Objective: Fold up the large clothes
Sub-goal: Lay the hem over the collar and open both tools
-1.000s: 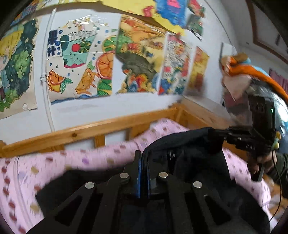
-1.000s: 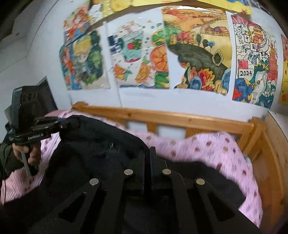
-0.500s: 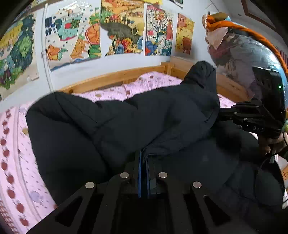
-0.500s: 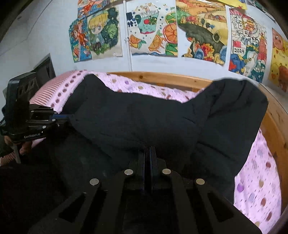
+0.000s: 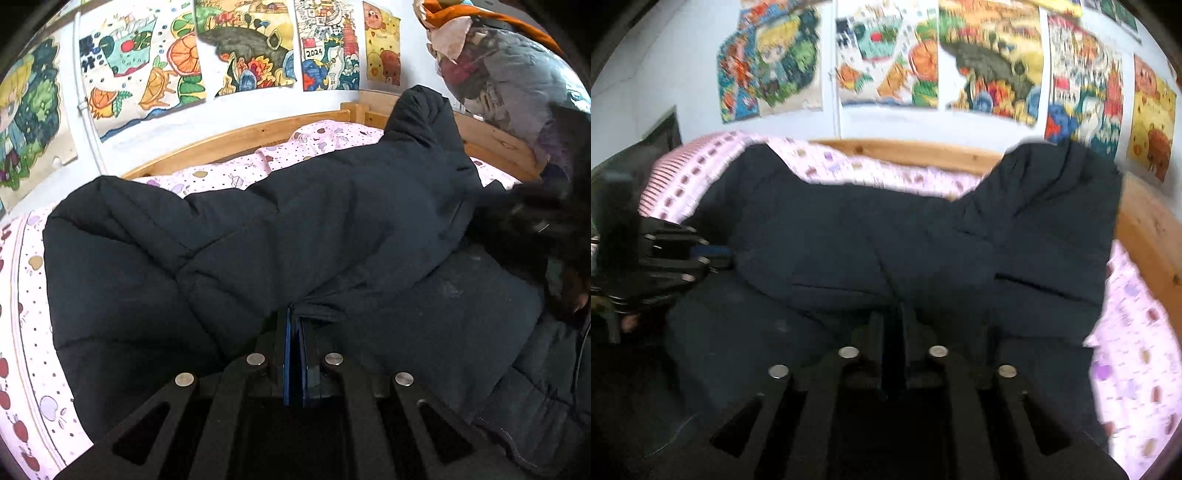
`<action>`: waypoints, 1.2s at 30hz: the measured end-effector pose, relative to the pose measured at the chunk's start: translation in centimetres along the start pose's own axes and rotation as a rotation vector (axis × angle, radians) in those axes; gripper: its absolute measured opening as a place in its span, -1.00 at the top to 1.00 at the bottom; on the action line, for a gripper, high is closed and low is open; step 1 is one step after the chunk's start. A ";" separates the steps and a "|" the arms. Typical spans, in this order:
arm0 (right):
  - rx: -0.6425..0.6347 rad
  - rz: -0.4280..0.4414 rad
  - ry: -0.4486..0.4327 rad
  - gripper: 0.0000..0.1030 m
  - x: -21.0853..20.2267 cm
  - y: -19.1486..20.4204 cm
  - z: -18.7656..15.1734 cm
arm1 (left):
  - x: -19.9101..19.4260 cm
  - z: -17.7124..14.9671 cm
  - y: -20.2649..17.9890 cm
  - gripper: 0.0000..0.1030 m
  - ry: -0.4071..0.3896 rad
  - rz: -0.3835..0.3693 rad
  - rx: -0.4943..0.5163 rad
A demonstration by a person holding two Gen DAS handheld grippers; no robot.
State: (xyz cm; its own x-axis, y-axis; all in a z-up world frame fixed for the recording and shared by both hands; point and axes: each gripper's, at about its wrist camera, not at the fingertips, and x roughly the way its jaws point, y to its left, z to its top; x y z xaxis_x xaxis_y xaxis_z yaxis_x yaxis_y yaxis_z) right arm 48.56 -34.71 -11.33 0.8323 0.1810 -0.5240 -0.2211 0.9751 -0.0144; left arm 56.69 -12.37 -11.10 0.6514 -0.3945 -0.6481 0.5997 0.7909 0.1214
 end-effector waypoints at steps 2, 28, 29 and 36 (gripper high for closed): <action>-0.040 -0.010 -0.031 0.64 -1.1 0.3 1.3 | -0.2 0.1 0.0 0.92 -0.008 -0.003 0.006; 0.071 -0.048 0.036 0.09 9.2 -2.2 6.0 | -4.9 0.4 3.2 0.84 -0.141 -0.192 -0.117; 0.064 -0.057 0.027 0.09 9.3 -2.0 5.4 | -5.5 0.5 3.5 0.84 -0.161 -0.211 -0.132; 0.042 -0.066 -0.048 0.10 7.9 -1.0 3.3 | -8.2 3.5 4.1 0.79 -0.325 -0.335 -0.141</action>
State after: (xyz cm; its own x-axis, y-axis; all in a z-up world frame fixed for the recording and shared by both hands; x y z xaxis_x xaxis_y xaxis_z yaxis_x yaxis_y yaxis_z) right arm 57.07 -33.84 -12.68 0.8682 0.1209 -0.4812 -0.1442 0.9895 -0.0116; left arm 55.43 -7.57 -2.67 0.5580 -0.7461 -0.3633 0.7472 0.6422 -0.1712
